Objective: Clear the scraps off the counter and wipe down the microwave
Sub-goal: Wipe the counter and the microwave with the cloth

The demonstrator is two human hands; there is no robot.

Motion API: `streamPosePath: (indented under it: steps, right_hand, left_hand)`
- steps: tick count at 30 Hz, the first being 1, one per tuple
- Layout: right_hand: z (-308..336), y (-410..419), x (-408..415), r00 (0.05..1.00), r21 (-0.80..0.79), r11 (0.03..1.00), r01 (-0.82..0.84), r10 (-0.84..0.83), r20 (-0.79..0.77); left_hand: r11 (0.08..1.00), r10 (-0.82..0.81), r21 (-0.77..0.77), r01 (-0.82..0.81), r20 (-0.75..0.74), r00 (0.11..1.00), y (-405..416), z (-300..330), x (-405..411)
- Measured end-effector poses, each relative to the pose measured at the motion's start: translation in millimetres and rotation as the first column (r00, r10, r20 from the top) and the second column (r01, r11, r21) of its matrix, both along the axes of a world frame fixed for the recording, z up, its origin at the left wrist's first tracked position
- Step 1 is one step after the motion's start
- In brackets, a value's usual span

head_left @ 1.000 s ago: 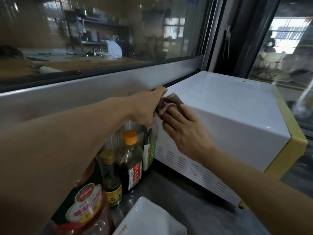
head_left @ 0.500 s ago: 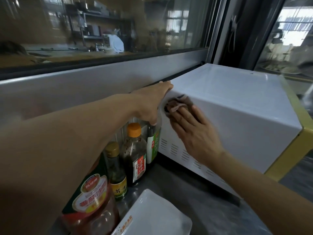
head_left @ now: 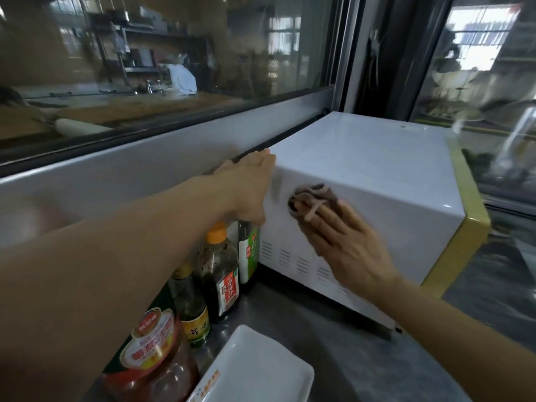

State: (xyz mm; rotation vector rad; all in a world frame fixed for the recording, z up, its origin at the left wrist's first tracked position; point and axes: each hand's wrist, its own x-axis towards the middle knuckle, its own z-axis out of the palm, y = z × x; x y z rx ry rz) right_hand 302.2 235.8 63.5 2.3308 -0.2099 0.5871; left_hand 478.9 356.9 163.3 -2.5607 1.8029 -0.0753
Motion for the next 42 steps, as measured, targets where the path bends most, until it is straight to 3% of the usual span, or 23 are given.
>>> streamPosePath:
  steps: [2, 5, 7, 10, 13, 14, 16, 18, 21, 23, 25, 27, 28, 30, 32, 36, 39, 42]
  right_hand:
    - [11.1, 1.1, -0.5, 0.996, 0.015, 0.999, 0.042, -0.043, 0.077]
    - [-11.8, 0.5, 1.7, 0.999, -0.016, 0.999, 0.042, -0.041, 0.029]
    - [-38.9, -0.2, -1.8, 0.989, -0.055, 0.998, 0.012, -0.02, -0.149]
    - [-71.6, 5.5, -16.7, 0.885, -0.096, 0.994, 0.045, -0.084, -0.458]
    - [-75.9, 6.4, -30.9, 0.848, -0.063, 0.993, 0.098, -0.116, -0.517]
    - [-67.2, 7.0, -33.9, 0.881, -0.061, 0.995, 0.083, -0.102, -0.462]
    - [-45.7, 2.8, -41.0, 0.979, -0.04, 0.997, 0.061, -0.068, -0.192]
    - [-25.9, -5.6, -46.0, 0.998, 0.008, 0.998, 0.059, -0.059, 0.026]
    - [-26.0, -12.9, -49.8, 0.988, -0.023, 0.995, 0.101, -0.097, 0.122]
    - [-47.9, -13.0, -53.7, 0.993, -0.044, 0.992, 0.116, -0.115, 0.03]
    - [-76.7, -10.2, -63.9, 0.971, -0.078, 0.992, 0.102, -0.116, -0.209]
    - [-92.9, -9.4, -78.5, 0.863, -0.053, 0.985, 0.163, -0.168, -0.477]
    - [-90.7, -7.8, -84.9, 0.83, -0.07, 0.979, 0.192, -0.2, -0.521]
    - [-74.9, -4.0, -95.0, 0.879, -0.09, 0.979, 0.185, -0.206, -0.43]
    - [-50.5, -8.1, -105.8, 0.975, -0.059, 0.987, 0.148, -0.156, -0.159]
    - [-2.0, -27.0, -122.3, 0.967, -0.101, 0.983, 0.15, -0.125, 0.222]
    - [-11.3, -27.1, -119.3, 0.93, -0.016, 0.983, 0.183, -0.168, 0.328]
    - [-58.1, -23.1, -125.0, 0.948, 0.018, 0.979, 0.205, -0.203, 0.243]
  left_hand:
    - [0.998, -0.039, -0.042, 0.041, 0.038, 0.998, -2.4, -3.2, -11.8]
    - [0.991, -0.093, -0.091, 0.096, 0.038, 0.995, -4.3, -17.4, -22.9]
    - [0.989, -0.076, -0.123, 0.076, 0.005, 0.997, -3.7, -24.7, -23.1]
    - [0.984, -0.057, -0.169, 0.056, 0.0, 0.998, -5.1, -31.4, -23.2]
    - [0.981, -0.036, -0.192, 0.032, -0.018, 0.999, -7.1, -35.0, -28.1]
    - [0.98, -0.031, -0.196, 0.027, -0.017, 0.999, -7.4, -36.0, -29.4]
    - [0.977, -0.027, -0.211, 0.022, -0.019, 0.999, -8.1, -38.2, -30.6]
    - [0.974, -0.016, -0.226, 0.012, -0.012, 1.0, -8.6, -40.1, -30.0]
    - [0.967, -0.005, -0.256, 0.005, 0.0, 1.0, -11.0, -44.5, -30.6]
    - [0.961, 0.001, -0.276, 0.002, 0.011, 1.0, -13.0, -48.0, -31.5]
    - [0.959, 0.01, -0.283, -0.003, 0.021, 1.0, -13.6, -49.0, -32.5]
    - [0.96, 0.007, -0.281, 0.0, 0.024, 1.0, -13.6, -47.9, -32.7]
    - [0.961, 0.006, -0.277, 0.001, 0.024, 1.0, -13.3, -47.2, -32.9]
    - [0.965, 0.007, -0.263, -0.001, 0.024, 1.0, -13.3, -45.6, -33.6]
    - [0.968, 0.014, -0.251, -0.009, 0.018, 1.0, -13.6, -44.5, -34.6]
    - [0.966, 0.035, -0.255, -0.033, 0.005, 0.999, -14.3, -45.3, -35.0]
    - [0.962, 0.035, -0.271, -0.032, 0.006, 0.999, -16.3, -48.3, -36.2]
    - [0.961, 0.038, -0.276, -0.033, 0.012, 0.999, -17.0, -48.1, -36.4]
